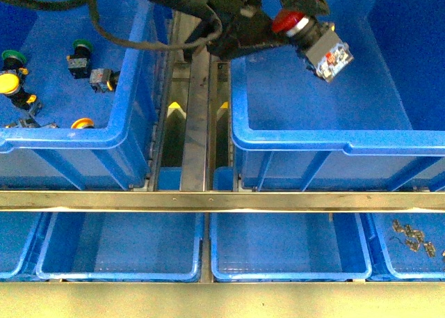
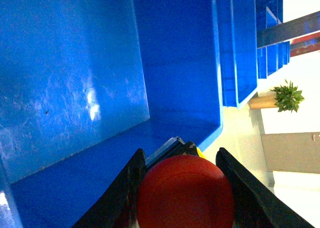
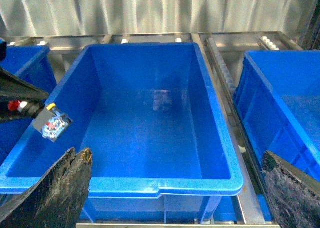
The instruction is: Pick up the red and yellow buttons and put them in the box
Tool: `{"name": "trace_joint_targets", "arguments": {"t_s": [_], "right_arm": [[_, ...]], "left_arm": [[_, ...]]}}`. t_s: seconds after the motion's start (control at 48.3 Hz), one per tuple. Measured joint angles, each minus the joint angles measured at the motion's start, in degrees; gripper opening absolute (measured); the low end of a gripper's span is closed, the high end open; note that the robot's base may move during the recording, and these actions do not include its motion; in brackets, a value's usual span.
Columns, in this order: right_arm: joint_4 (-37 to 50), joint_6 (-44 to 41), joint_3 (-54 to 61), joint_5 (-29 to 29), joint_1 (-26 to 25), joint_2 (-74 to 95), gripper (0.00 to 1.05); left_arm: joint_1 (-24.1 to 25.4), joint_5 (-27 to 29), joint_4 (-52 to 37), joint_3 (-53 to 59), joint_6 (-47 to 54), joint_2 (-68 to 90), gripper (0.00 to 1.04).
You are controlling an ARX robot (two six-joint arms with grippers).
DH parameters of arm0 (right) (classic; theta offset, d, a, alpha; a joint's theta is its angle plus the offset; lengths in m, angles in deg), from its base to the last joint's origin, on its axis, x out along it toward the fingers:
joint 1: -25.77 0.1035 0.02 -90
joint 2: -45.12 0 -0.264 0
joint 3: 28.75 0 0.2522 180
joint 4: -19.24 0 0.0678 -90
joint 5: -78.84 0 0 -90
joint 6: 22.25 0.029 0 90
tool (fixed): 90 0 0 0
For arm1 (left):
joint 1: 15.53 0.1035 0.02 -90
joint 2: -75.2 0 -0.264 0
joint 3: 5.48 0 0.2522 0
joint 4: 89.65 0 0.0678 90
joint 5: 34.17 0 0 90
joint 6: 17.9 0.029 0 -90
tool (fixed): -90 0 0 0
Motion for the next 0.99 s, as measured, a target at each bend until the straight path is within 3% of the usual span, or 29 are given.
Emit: {"name": "trace_joint_targets", "arguments": {"t_s": [0.393, 0.497, 0.538, 0.621, 0.766, 0.869, 0.993], "right_arm": [[-0.13, 0.02, -0.09, -0.35, 0.04, 0.15, 0.99], [-13.27, 6.8, -6.08, -12.04, 4.59, 10.32, 0.99], [-14.34, 7.76, -8.13, -14.99, 6.25, 16.85, 0.99], [-1.11, 5.79, -11.65, -11.06, 10.56, 37.73, 0.99], [22.4, -4.02, -15.74, -2.82, 12.46, 62.84, 0.99], [30.03, -10.45, -19.21, 1.18, 12.22, 73.72, 0.99], [32.92, -15.41, -21.77, 1.75, 11.04, 79.03, 0.99]], "left_arm": [[-6.36, 3.37, -1.53, -8.37, -8.59, 4.26, 0.34], [-6.56, 3.89, -0.92, -8.39, -8.57, 4.28, 0.34], [-6.56, 4.07, -0.57, -8.39, -8.57, 4.28, 0.34], [-6.73, 4.42, 0.31, -8.39, -8.17, 4.26, 0.34], [-6.97, 5.09, 1.73, -8.13, -7.39, 4.28, 0.34], [-7.04, 5.97, 1.95, -8.13, -7.19, 4.28, 0.34], [-7.26, 6.08, 2.05, -8.13, -7.17, 4.28, 0.34]]}}
